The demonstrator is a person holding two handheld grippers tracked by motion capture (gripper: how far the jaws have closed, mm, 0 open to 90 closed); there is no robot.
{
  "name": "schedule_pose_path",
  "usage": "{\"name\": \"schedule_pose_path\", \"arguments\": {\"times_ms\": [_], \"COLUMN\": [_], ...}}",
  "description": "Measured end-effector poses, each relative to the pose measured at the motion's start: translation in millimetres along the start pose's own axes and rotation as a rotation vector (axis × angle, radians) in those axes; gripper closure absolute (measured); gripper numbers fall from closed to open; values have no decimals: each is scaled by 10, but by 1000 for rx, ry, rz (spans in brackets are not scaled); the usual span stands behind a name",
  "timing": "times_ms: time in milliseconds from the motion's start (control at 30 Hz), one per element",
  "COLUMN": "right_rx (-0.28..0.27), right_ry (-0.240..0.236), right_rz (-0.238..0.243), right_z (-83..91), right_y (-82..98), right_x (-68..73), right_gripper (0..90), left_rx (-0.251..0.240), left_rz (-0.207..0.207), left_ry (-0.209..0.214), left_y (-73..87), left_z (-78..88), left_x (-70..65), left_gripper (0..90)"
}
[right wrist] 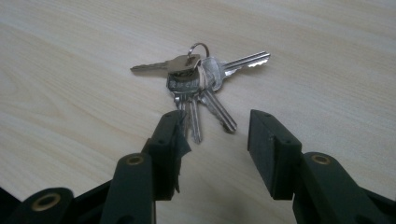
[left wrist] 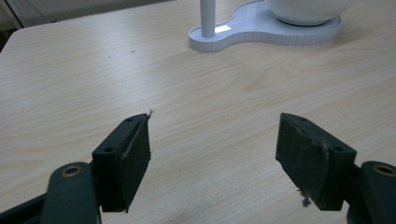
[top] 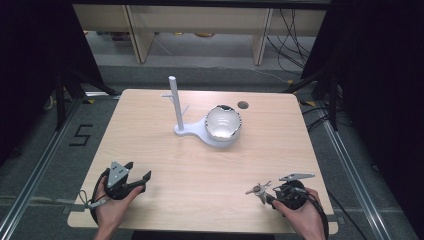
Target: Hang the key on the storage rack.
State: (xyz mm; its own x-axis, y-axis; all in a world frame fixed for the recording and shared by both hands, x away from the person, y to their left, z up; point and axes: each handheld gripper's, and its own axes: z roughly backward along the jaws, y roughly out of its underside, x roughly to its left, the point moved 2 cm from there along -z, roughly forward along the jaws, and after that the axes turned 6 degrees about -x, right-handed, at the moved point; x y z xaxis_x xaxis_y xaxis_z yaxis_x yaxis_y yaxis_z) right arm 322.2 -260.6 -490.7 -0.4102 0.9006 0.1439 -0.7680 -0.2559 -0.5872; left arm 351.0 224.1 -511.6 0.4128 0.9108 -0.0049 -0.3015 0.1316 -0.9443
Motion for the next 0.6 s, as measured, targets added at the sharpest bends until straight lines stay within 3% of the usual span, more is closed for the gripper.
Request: {"name": "schedule_pose_path", "arguments": {"times_ms": [33,67,167,367,567,600], "right_rx": [4,-2,43,109,220,225], "right_ry": [-16,-31,3,5,54,62], "right_rz": [-19,-1,5,-1,4,35], "right_z": [8,4,18,-7,-45,-62], "right_y": [-18,-35,-65,-139,-365,-391], "right_x": [20,14,22,34,101,88], "right_gripper": [560,560,556,576,631,635], "left_rx": [-1,-1,-10,-8,-13,-14], "left_rz": [-4,-4,-8,-13,-24,-25], "left_ry": [-2,-2,10,25,35,36], "left_y": [-14,-14,-45,-50,-57,-55], "left_z": [0,0,0,-12,-25,-29], "left_x": [-4,-4,-12,-31,-59,-61], "left_gripper": [253,253,253,262,268,268]}}
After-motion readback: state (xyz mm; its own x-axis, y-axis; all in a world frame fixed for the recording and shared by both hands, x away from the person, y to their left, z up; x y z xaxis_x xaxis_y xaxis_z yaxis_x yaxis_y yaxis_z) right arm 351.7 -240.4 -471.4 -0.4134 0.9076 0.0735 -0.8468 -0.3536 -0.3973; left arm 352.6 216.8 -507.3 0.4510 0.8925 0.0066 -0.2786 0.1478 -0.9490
